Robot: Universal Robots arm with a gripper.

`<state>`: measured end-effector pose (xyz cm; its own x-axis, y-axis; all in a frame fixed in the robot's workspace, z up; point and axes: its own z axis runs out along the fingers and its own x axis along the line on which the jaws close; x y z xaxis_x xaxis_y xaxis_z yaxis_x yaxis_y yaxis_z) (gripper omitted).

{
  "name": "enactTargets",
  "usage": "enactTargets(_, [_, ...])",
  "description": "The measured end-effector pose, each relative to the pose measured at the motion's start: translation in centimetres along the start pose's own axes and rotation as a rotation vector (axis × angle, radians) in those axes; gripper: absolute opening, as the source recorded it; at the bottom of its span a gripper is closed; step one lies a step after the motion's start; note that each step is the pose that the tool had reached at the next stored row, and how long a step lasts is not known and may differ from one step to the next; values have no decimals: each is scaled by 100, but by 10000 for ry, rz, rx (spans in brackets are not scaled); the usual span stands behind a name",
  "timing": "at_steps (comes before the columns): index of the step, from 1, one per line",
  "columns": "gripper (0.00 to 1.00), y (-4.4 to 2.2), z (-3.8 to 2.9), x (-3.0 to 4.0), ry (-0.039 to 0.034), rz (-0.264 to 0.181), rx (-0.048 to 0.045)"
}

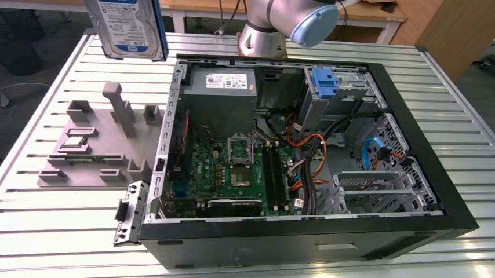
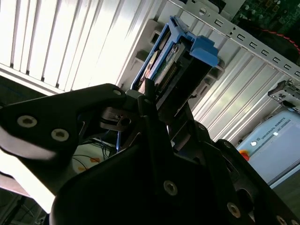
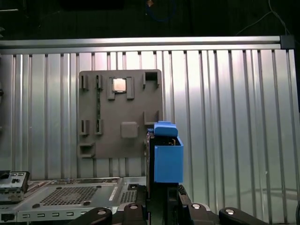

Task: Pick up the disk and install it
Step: 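Pick up the disk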

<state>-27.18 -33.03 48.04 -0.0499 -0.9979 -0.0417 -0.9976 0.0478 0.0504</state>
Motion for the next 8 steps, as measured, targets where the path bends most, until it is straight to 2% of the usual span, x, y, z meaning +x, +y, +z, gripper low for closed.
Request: enactTargets(8, [35,-62,-8,118,-1,12,2])
